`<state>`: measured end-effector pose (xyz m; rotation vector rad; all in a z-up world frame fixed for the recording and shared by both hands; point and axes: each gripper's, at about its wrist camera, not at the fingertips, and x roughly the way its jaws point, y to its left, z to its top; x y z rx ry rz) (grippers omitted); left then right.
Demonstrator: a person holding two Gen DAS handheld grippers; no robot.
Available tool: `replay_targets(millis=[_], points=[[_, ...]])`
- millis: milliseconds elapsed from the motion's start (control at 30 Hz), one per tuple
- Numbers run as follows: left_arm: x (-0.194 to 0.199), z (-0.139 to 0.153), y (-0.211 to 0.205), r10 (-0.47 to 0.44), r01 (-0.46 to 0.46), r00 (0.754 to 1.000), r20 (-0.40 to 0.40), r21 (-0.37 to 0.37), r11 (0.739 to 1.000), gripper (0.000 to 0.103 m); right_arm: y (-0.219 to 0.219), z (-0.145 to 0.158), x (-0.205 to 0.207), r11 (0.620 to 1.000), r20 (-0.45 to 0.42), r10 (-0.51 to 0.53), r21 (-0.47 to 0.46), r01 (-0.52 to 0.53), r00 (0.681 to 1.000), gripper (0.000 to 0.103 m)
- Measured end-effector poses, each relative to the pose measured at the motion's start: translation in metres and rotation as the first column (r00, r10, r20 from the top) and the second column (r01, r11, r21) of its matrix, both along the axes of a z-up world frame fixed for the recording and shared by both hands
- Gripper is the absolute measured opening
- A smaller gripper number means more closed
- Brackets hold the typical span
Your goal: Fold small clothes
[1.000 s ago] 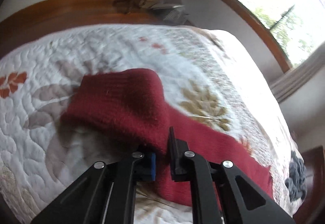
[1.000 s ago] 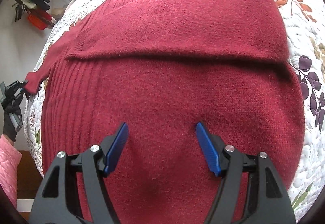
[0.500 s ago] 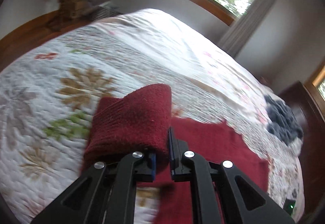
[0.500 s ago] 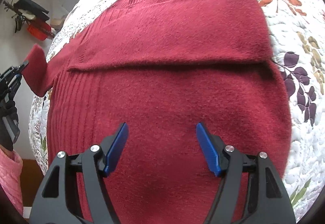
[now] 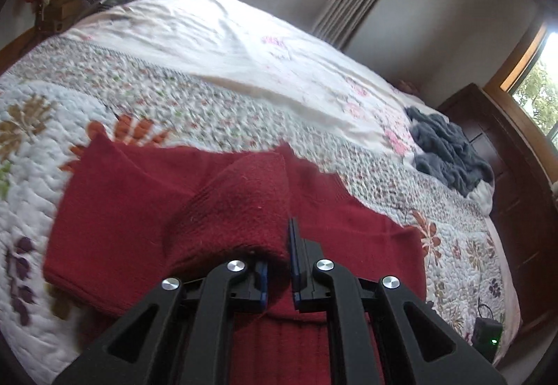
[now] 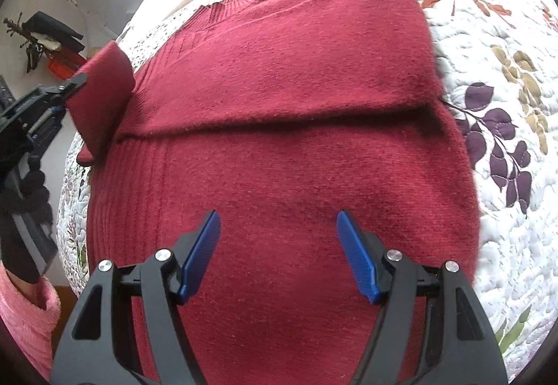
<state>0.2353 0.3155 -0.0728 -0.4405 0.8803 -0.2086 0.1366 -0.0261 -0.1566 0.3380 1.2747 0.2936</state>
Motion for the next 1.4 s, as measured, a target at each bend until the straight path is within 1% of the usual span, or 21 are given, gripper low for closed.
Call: replay_targets(millis=[133, 233, 267, 333, 367, 467, 533, 567, 600, 633, 667, 700, 767, 833, 900, 967, 1067, 1133, 1233, 1333, 1400], points=[[0.004, -0.032, -0.014, -0.018, 0.019, 0.998, -0.055, 0.013, 1.000, 0.010, -0.008, -0.002, -0.001, 1.000, -0.008, -0.014, 0.004, 0.014, 1.000, 0.069], [0.005, -0.056, -0.021, -0.044, 0.044, 0.994, -0.104, 0.004, 0.999, 0.011, -0.008, -0.003, -0.001, 1.000, -0.012, -0.011, -0.006, 0.011, 1.000, 0.069], [0.004, -0.064, -0.024, -0.055, 0.055, 0.991, -0.122, -0.004, 0.998, 0.013, -0.008, -0.004, -0.001, 1.000, -0.014, -0.010, -0.010, 0.010, 1.000, 0.069], [0.004, -0.081, -0.030, -0.097, 0.094, 0.981, -0.168, -0.025, 0.995, 0.021, -0.007, -0.005, 0.000, 1.000, -0.021, -0.009, -0.019, 0.009, 1.000, 0.069], [0.003, -0.086, -0.033, -0.116, 0.114, 0.978, -0.172, -0.022, 0.993, 0.022, -0.006, -0.005, 0.001, 1.000, -0.024, -0.008, -0.024, 0.008, 1.000, 0.069], [-0.007, -0.082, -0.032, -0.165, 0.167, 0.975, -0.148, -0.002, 0.986, 0.029, -0.002, -0.003, 0.004, 0.999, -0.026, 0.001, -0.041, -0.002, 1.000, 0.069], [-0.017, -0.071, -0.024, -0.191, 0.188, 0.970, -0.147, -0.036, 0.982, 0.033, 0.001, 0.003, 0.008, 0.999, -0.024, 0.012, -0.036, -0.013, 1.000, 0.069], [-0.025, -0.063, -0.015, -0.203, 0.198, 0.971, -0.129, -0.055, 0.979, 0.034, 0.003, 0.007, 0.011, 0.999, -0.020, 0.019, -0.030, -0.020, 1.000, 0.069], [-0.032, -0.054, -0.006, -0.205, 0.200, 0.973, -0.110, -0.057, 0.978, 0.038, 0.008, 0.012, 0.015, 0.999, -0.012, 0.028, -0.024, -0.028, 1.000, 0.069], [-0.041, -0.044, 0.008, -0.192, 0.189, 0.978, -0.081, -0.039, 0.981, 0.045, 0.012, 0.016, 0.019, 0.999, -0.005, 0.035, -0.019, -0.035, 0.999, 0.069], [-0.047, -0.036, 0.022, -0.170, 0.169, 0.984, -0.056, -0.023, 0.985, 0.047, 0.017, 0.021, 0.023, 0.999, 0.002, 0.044, -0.013, -0.044, 0.999, 0.070], [-0.050, -0.032, 0.033, -0.149, 0.149, 0.988, -0.043, -0.011, 0.989, 0.048, 0.024, 0.027, 0.029, 0.998, 0.014, 0.057, -0.002, -0.057, 0.998, 0.070], [-0.050, -0.027, 0.062, -0.085, 0.086, 0.996, -0.037, 0.045, 0.995, 0.048, 0.036, 0.035, 0.039, 0.998, 0.029, 0.068, 0.016, -0.068, 0.997, 0.071], [-0.044, -0.027, 0.087, -0.017, 0.021, 0.999, -0.050, 0.081, 0.996, 0.048, 0.051, 0.042, 0.050, 0.996, 0.039, 0.085, 0.031, -0.086, 0.996, 0.071], [-0.038, -0.032, 0.101, 0.022, -0.014, 0.997, -0.073, 0.111, 0.994, 0.047, 0.068, 0.046, 0.061, 0.994, 0.045, 0.106, 0.030, -0.107, 0.993, 0.071], [-0.028, -0.046, 0.105, 0.058, -0.032, 0.989, -0.135, 0.187, 0.982, 0.046, 0.082, 0.047, 0.072, 0.992, 0.040, 0.121, 0.034, -0.122, 0.992, 0.071], [-0.019, -0.071, 0.109, 0.062, -0.028, 0.979, -0.193, 0.172, 0.985, 0.046, 0.100, 0.042, 0.092, 0.989, 0.013, 0.128, 0.074, -0.129, 0.992, 0.071], [-0.019, -0.081, 0.106, 0.063, -0.028, 0.979, -0.192, 0.179, 0.983, 0.046, 0.112, 0.036, 0.105, 0.987, -0.013, 0.130, 0.096, -0.128, 0.991, 0.071], [-0.021, -0.079, 0.104, 0.060, -0.028, 0.982, -0.177, 0.177, 0.984, 0.046, 0.128, 0.027, 0.122, 0.983, -0.050, 0.141, 0.129, -0.133, 0.989, 0.071], [-0.025, -0.066, 0.117, 0.097, -0.082, 0.984, -0.149, 0.102, 0.991, 0.046, 0.142, 0.015, 0.134, 0.973, -0.094, 0.144, 0.193, -0.124, 0.985, 0.071], [-0.032, -0.055, 0.124, 0.133, -0.125, 0.984, -0.121, 0.076, 0.989, 0.046, 0.151, 0.004, 0.141, 0.971, -0.125, 0.141, 0.212, -0.112, 0.982, 0.071]])
